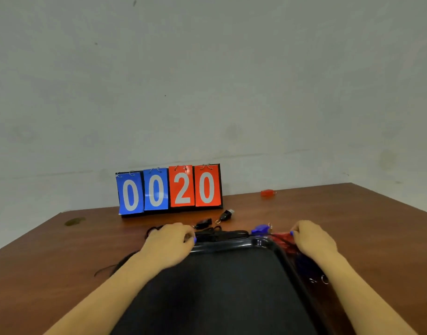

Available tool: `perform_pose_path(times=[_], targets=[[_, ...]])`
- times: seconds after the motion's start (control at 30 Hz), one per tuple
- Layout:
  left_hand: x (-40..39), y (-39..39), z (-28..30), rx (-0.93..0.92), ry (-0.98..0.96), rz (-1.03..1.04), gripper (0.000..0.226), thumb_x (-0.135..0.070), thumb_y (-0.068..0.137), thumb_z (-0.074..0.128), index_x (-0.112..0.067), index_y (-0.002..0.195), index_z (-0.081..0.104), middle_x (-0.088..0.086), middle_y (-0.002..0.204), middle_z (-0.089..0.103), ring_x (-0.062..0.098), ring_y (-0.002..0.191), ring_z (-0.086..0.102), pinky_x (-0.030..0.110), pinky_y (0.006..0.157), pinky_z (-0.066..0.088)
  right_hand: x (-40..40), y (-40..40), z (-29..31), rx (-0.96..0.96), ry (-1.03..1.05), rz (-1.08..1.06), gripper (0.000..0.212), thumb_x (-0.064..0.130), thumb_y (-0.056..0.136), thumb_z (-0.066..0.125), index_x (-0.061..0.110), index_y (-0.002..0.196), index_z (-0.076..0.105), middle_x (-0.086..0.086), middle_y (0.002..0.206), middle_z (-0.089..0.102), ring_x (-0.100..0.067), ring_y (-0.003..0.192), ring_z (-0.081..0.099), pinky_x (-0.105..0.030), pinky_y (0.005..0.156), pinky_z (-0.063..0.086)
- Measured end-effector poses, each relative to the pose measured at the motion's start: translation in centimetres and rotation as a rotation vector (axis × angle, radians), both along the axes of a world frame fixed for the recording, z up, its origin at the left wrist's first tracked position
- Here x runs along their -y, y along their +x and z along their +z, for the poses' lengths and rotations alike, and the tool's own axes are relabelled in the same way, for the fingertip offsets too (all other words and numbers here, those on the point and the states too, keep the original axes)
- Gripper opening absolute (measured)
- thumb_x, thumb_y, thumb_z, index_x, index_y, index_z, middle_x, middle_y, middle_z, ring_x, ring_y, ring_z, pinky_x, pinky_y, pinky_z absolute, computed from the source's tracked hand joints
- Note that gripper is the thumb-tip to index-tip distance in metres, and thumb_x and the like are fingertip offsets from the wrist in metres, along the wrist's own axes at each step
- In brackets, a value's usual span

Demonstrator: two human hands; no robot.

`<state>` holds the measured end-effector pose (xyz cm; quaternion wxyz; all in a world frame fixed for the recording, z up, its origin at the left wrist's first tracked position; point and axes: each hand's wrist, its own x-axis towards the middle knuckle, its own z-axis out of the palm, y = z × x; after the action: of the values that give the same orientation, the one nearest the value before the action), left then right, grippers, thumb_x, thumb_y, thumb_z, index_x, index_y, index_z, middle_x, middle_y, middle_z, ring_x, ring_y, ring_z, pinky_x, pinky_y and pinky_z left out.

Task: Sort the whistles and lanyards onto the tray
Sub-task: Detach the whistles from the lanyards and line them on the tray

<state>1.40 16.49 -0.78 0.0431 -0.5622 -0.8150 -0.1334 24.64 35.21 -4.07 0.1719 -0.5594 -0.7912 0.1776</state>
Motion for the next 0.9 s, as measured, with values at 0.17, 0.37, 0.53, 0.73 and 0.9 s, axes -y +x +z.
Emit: perform_pose_path(times=[0.17, 0.37, 0.53, 0.73, 0.9], targets=[[-7.3, 4.8, 0.4, 0.241, 0.157, -0.212, 0.028, -0.019, 0.095, 0.044, -0.025, 0.119, 0.057, -0.014, 0.124, 0.052, 0.007, 0.113, 0.051, 0.021, 0.095, 0.038, -0.1, 0.7, 0.1, -0.145, 0.094, -0.09, 0.024, 0.019, 0.098, 0.032, 0.01, 0.111, 0.05, -0.011, 0.107, 0.06, -0.028, 0.086, 0.054, -0.032, 0.069, 0.039], [-14.0, 7.8, -1.8, -0.051, 0.112, -0.135, 0.036, -0.026, 0.093, 0.043, -0.03, 0.129, 0.047, -0.004, 0.128, 0.056, 0.02, 0.118, 0.044, 0.037, 0.1, 0.035, -0.1, -0.4, -0.6, -0.385, 0.087, -0.062, 0.02, 0.028, 0.098, 0.034, 0.018, 0.102, 0.051, 0.002, 0.084, 0.059, -0.012, 0.07, 0.055, -0.027, 0.059, 0.042], [-17.8, 7.4, -2.9, -0.001, -0.204, 0.009, 0.041, -0.037, 0.084, 0.053, -0.028, 0.124, 0.05, 0.0, 0.126, 0.057, 0.023, 0.123, 0.04, 0.038, 0.097, 0.027, -1.1, -0.4, -0.9, -0.594, -0.043, -0.078, 0.016, 0.03, 0.096, 0.04, 0.023, 0.094, 0.054, 0.003, 0.091, 0.063, -0.012, 0.08, 0.058, -0.028, 0.067, 0.044], [-17.2, 7.8, -2.8, 0.021, 0.099, -0.064, 0.018, -0.038, 0.085, 0.056, -0.037, 0.103, 0.057, -0.012, 0.104, 0.062, 0.012, 0.099, 0.051, 0.035, 0.091, 0.026, -1.4, -0.3, -0.6, -0.757, -0.038, -0.114, 0.019, 0.035, 0.094, 0.047, 0.022, 0.087, 0.058, 0.006, 0.08, 0.059, -0.015, 0.079, 0.056, -0.032, 0.074, 0.046], [-10.9, 5.9, 2.1, -0.015, 0.353, -0.18, 0.031, -0.03, 0.09, 0.053, -0.035, 0.121, 0.053, -0.014, 0.12, 0.058, 0.007, 0.11, 0.049, 0.027, 0.087, 0.023, 0.8, -0.5, 1.3, -0.968, -0.063, -0.018, 0.031, 0.031, 0.095, 0.046, 0.019, 0.075, 0.066, 0.002, 0.067, 0.062, -0.018, 0.068, 0.056, -0.038, 0.071, 0.048]])
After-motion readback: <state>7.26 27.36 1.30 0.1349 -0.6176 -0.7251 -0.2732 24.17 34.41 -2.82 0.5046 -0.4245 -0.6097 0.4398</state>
